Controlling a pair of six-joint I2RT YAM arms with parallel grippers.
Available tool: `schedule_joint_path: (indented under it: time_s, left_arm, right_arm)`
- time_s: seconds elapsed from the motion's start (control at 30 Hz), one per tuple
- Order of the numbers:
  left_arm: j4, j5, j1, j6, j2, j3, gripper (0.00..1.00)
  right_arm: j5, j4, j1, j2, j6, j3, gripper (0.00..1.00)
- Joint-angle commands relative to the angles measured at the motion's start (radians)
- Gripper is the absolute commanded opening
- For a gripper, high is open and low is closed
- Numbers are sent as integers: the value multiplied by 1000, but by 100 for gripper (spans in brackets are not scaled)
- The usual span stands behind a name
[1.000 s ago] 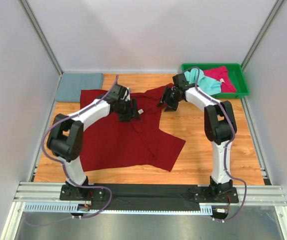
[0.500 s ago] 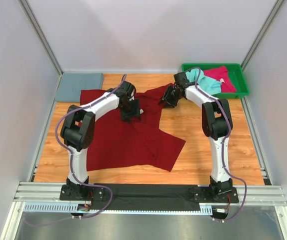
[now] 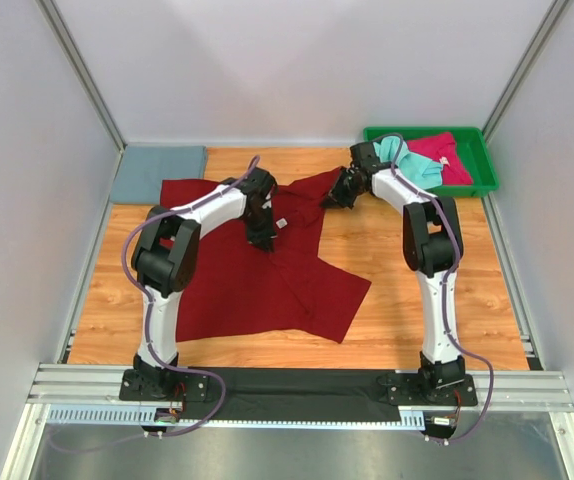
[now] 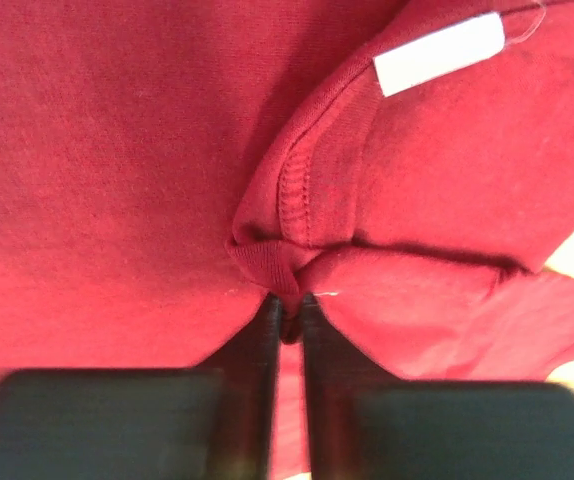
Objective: Fold and stack the t-shirts
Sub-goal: Flatten the tshirt out
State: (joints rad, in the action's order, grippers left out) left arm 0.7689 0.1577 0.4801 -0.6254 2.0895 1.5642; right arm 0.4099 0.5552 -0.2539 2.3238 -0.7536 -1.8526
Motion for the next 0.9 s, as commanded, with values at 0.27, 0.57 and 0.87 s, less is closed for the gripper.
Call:
schedule_joint_path:
  time_s: [0.27,0.57,0.87]
  left_arm:
    - [139,-133,23,73,-185,120,0]
    - [144,-142,143,191,-485,215,0]
    - [187,-63,467,98,-433,609,0]
  right_arm:
    - [-6,-64,36,-214,42,-10,0]
    - [41,-204,162,-509,-73,-19,0]
    - [171,-444,435,-880,-249,160,0]
